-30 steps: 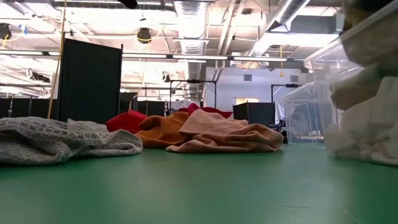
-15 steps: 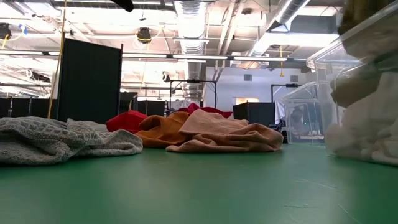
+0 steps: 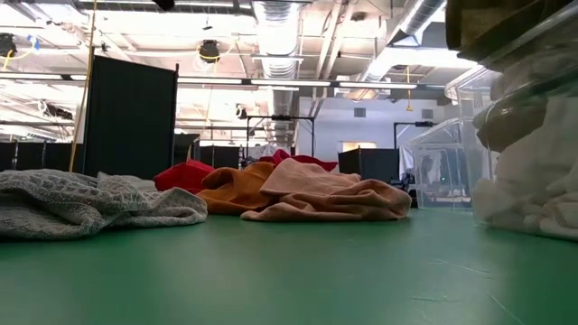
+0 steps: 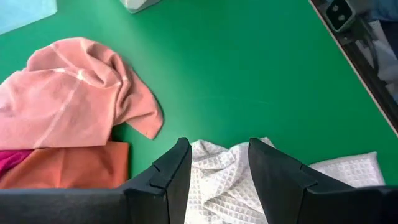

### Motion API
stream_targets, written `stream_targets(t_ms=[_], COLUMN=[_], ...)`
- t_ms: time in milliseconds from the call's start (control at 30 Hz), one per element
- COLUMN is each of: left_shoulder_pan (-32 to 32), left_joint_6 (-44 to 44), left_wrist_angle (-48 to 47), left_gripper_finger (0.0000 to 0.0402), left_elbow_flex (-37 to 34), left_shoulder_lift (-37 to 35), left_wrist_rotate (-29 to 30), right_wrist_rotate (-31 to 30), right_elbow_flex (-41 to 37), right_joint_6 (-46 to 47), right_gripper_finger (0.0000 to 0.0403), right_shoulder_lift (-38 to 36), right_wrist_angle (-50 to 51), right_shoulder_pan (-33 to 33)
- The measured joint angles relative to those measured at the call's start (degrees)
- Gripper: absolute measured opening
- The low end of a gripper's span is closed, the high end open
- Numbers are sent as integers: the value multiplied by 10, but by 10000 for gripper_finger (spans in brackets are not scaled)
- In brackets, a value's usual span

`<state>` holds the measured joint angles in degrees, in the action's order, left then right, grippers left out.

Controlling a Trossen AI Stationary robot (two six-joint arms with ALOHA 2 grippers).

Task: Sort towels by color in basket
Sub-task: Put the brown towel into the bottom transparent bin

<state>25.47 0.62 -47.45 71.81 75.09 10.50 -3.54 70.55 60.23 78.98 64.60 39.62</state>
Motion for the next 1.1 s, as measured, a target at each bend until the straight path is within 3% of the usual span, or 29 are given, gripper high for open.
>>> stream_targets(t_ms=[467,1100], left_shoulder_pan=[50,61], left_joint_6=[-70,-111], left_wrist_angle=[-41,45], left_gripper_finger=[155,159], left_elbow_flex=[-6,-168], left_shoulder_lift=[0,0], left_wrist_rotate=[0,0], right_wrist_rotate=[-13,-13], right_elbow_flex=[9,10], right_joint_6=[9,8], right_gripper_finger=[249,248], right_shoulder_lift=[-52,-74], right_wrist_angle=[-2,-11], right_shoulder_pan=[2,0])
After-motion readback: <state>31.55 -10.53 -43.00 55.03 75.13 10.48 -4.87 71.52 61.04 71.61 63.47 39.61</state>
